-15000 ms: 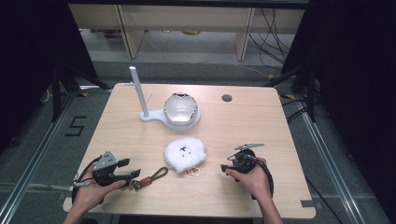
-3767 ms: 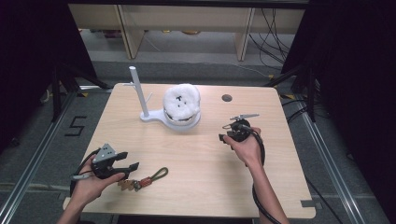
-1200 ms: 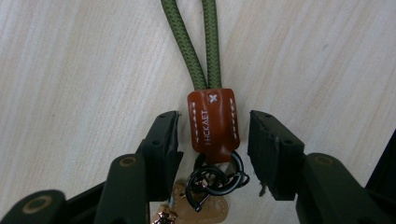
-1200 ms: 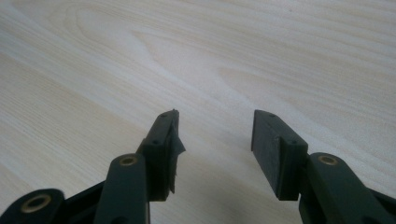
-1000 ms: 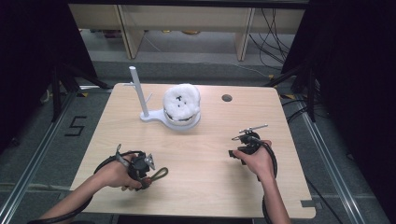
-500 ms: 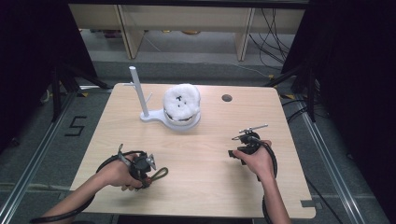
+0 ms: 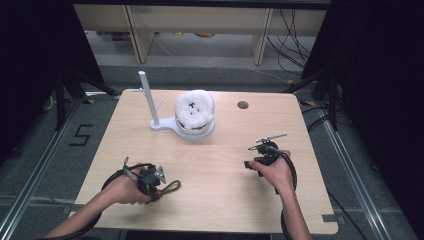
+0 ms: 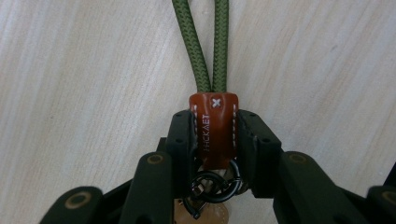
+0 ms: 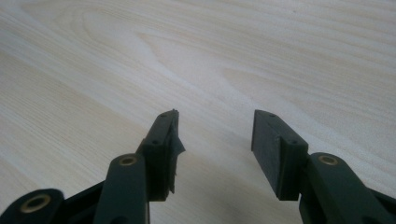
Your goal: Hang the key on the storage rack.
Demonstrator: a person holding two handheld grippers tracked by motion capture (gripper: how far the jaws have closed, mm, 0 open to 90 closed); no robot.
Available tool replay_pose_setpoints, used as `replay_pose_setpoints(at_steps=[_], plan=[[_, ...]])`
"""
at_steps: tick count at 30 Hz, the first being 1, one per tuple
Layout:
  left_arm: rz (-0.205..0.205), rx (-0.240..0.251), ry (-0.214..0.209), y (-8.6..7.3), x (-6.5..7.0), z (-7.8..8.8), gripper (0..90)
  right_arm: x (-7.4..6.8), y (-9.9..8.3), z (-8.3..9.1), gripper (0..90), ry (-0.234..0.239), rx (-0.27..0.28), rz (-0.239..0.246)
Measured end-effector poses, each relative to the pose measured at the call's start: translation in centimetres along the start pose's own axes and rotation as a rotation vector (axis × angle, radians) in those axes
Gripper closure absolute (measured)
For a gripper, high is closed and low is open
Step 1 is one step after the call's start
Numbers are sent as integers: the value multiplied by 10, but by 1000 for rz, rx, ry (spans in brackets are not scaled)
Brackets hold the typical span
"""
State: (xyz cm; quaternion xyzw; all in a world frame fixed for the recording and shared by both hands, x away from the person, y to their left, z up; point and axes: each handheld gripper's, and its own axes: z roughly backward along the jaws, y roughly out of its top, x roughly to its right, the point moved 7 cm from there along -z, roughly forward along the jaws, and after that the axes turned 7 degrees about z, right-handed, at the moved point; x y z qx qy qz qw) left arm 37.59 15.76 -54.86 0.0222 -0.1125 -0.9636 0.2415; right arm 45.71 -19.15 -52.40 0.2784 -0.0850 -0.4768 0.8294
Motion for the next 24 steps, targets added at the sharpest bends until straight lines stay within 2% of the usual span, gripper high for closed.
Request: replay_pose_setpoints(at_steps=[4,9,15,16,17,18,19,24], plan=[[11,14,-1,-1,0,0,677,-1,0,0,522,11,-1,-10],[59,49,-24,-3,1,1,678,0,0,0,521,11,4,-13],[111,137,-47,-4,2,5,679,0,1,1,520,0,10,-11],[110,150,-43,-4,1,6,679,0,1,1,520,1,10,-10],[128,169,-46,-5,1,7,679,-1,1,1,520,5,7,-23],[135,185,-48,-5,1,7,679,0,1,1,520,2,10,-11],[173,227,-50,-4,2,7,679,0,1,1,520,1,10,-11],[169,309,-41,-5,-3,14,680,2,0,1,520,-5,10,-5]])
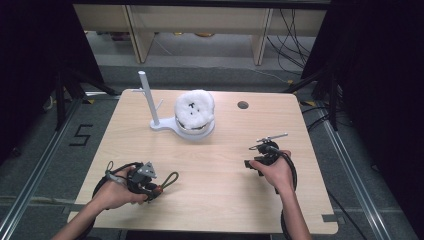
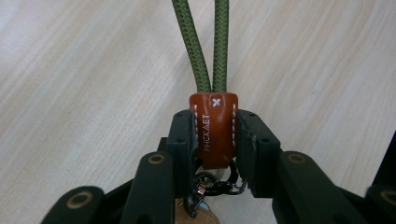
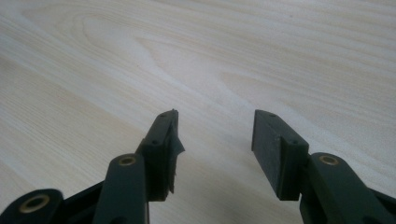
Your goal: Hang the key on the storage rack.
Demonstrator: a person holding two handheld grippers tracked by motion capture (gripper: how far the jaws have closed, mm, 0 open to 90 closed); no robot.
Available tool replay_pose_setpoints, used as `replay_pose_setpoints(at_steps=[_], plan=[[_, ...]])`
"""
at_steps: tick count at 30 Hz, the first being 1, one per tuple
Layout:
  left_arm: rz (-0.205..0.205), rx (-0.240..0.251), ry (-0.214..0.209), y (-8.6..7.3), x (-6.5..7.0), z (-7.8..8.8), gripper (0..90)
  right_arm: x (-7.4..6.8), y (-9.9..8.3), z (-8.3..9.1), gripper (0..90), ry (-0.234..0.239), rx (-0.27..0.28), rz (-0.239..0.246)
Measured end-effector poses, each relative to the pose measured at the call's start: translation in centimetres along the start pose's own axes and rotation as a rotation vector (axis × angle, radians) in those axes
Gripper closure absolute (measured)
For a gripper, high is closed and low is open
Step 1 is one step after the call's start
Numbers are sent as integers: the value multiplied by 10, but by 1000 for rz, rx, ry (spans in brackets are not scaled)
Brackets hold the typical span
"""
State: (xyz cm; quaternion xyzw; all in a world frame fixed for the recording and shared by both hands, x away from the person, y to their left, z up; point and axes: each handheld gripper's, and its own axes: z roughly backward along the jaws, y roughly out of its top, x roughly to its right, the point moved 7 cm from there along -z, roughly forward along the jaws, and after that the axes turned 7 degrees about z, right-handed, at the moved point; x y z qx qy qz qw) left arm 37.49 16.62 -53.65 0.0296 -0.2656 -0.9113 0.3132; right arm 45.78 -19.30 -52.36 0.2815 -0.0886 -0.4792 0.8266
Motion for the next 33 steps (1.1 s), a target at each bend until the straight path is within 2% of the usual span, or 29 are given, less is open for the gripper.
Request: replay_pose_setpoints(at_steps=[1,3,4,5,6,7,8,9,11,14,15,17,18,19,20,21,31,33], plan=[[27,38,-2,1,1,0,680,0,0,0,520,0,1,0],[-2,42,5,0,-4,5,679,0,1,0,520,-8,11,-5],[35,89,2,2,-3,4,680,1,0,0,520,-6,4,-3],[29,98,4,1,-4,6,679,0,1,0,520,-7,3,-8],[55,136,10,2,-5,5,679,-1,1,0,519,-8,1,-31],[68,149,17,2,-6,6,679,-1,1,0,519,-9,3,-29],[60,162,17,2,-8,8,680,-1,1,0,519,-9,3,-30],[86,191,17,3,-8,9,679,0,1,0,519,-2,8,-12],[108,235,17,4,-9,11,679,0,2,1,519,-1,17,-16],[138,296,19,6,-11,14,679,1,2,1,518,-2,20,-13],[131,302,33,5,-14,16,679,0,2,1,518,-1,20,-13],[153,363,32,8,-12,17,679,0,2,1,518,2,20,-14],[135,359,41,7,-15,20,679,0,2,1,518,2,21,-15],[161,395,41,9,-14,20,679,0,2,1,518,1,21,-14],[144,387,50,8,-16,22,679,0,2,1,518,0,21,-15],[170,429,50,10,-16,22,679,0,2,1,518,0,22,-14],[231,547,97,11,-26,38,680,0,2,0,515,-2,28,-18],[236,559,104,10,-29,41,680,0,2,1,515,-10,33,-17]])
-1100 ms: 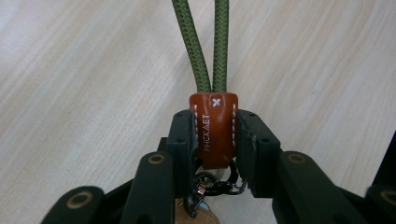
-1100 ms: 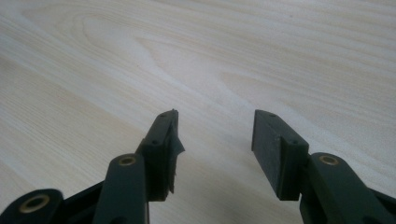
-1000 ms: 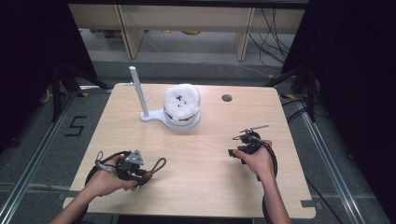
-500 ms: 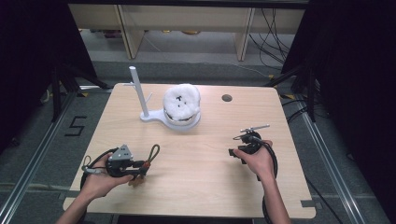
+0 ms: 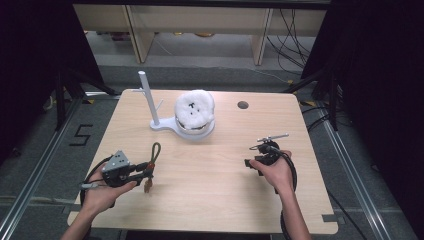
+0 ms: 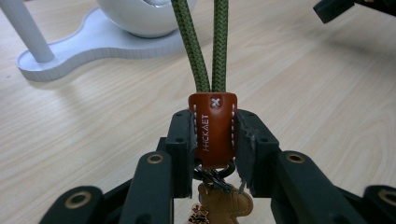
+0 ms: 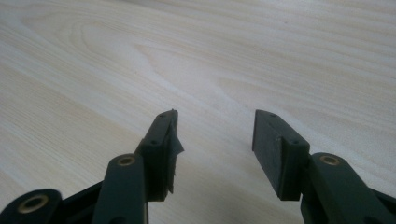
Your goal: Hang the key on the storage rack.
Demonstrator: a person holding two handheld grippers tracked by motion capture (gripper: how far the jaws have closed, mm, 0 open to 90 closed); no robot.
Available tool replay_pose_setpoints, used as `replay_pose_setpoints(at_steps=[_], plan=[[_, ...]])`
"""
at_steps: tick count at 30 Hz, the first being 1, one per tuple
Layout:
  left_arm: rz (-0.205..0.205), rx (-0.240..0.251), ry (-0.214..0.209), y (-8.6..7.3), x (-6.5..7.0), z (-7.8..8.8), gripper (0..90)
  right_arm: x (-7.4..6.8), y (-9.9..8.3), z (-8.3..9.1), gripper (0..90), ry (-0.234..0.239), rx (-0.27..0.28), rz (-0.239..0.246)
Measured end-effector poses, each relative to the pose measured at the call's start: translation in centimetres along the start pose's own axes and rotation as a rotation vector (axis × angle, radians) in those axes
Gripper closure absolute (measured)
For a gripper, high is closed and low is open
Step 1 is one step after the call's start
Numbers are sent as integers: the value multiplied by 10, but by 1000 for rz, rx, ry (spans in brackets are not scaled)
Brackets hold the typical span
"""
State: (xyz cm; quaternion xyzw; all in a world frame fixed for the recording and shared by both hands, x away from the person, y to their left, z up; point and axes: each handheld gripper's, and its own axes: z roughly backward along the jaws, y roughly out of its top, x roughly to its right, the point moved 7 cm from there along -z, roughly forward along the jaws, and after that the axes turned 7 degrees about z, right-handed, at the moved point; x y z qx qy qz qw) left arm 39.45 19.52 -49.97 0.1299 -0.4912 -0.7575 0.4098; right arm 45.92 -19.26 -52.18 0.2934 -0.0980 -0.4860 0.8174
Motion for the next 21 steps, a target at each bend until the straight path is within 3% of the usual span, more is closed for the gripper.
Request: replay_pose_setpoints(at_steps=[4,13,14,17,21], plan=[[21,49,9,4,-3,3,680,1,0,0,512,-6,6,11],[47,107,36,12,-10,9,681,0,1,1,503,3,12,-1],[46,109,37,12,-10,10,681,1,1,0,502,-2,13,15],[46,111,51,13,-12,12,681,-2,1,0,501,8,12,-10],[54,126,61,15,-15,14,681,0,2,0,498,-5,13,-1]])
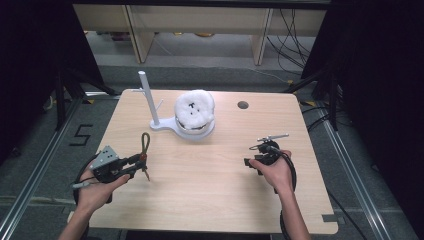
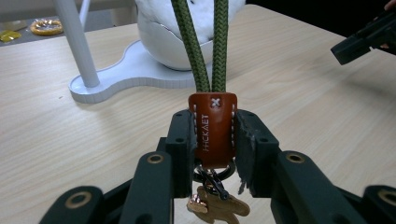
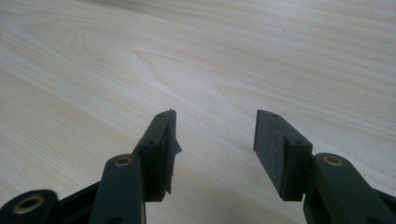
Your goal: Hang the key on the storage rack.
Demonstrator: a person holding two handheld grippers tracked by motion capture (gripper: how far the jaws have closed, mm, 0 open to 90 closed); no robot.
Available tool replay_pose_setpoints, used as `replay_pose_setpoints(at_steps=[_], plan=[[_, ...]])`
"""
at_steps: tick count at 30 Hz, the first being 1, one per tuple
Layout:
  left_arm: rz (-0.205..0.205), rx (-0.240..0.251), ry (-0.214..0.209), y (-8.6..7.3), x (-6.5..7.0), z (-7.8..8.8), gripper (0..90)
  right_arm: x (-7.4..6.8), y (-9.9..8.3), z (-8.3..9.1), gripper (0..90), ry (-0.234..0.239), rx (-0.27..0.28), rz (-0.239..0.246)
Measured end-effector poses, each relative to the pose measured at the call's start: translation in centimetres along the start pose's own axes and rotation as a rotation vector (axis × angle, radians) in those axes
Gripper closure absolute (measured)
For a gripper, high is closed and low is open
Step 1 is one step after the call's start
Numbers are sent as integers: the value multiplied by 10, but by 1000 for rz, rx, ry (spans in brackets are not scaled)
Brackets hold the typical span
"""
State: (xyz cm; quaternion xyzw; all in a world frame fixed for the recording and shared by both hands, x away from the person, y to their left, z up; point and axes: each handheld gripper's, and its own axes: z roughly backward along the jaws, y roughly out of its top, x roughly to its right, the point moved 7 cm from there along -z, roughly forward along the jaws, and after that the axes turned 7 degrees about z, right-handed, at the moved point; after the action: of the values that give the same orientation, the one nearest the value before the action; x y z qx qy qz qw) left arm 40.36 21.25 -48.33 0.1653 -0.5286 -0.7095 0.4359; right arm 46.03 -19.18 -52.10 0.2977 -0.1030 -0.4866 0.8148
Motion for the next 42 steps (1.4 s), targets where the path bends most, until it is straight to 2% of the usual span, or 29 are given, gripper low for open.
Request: replay_pose_setpoints(at_steps=[1,2,3,6,10,13,18,21,23,26,33,35,36,42], plan=[[2,6,1,1,-1,0,681,1,0,0,497,-2,-1,5],[3,10,-2,1,-2,0,681,-1,0,0,497,18,4,1],[7,13,10,2,-2,1,681,-2,0,1,496,3,5,-7],[11,35,10,5,-4,1,681,-5,0,1,494,6,7,-46],[11,38,28,8,-7,4,681,-5,-1,1,493,16,-10,-29],[7,56,26,12,-8,4,681,-3,-1,1,493,15,-11,-5],[6,70,44,18,-11,5,681,-3,0,1,492,1,-2,-19],[8,82,53,22,-14,5,681,-3,1,0,491,-3,21,-22],[14,99,48,25,-16,3,681,-3,1,0,491,-3,19,-21],[13,96,64,28,-19,3,681,-3,1,0,490,-4,19,-20],[13,119,67,36,-23,0,681,-3,1,1,490,-5,24,-23],[13,117,75,37,-24,-1,681,-3,1,1,489,-7,26,-23],[10,117,76,38,-24,-1,681,-2,0,2,489,5,3,-18],[7,120,80,45,-26,-4,681,-2,0,3,488,6,5,-12]])
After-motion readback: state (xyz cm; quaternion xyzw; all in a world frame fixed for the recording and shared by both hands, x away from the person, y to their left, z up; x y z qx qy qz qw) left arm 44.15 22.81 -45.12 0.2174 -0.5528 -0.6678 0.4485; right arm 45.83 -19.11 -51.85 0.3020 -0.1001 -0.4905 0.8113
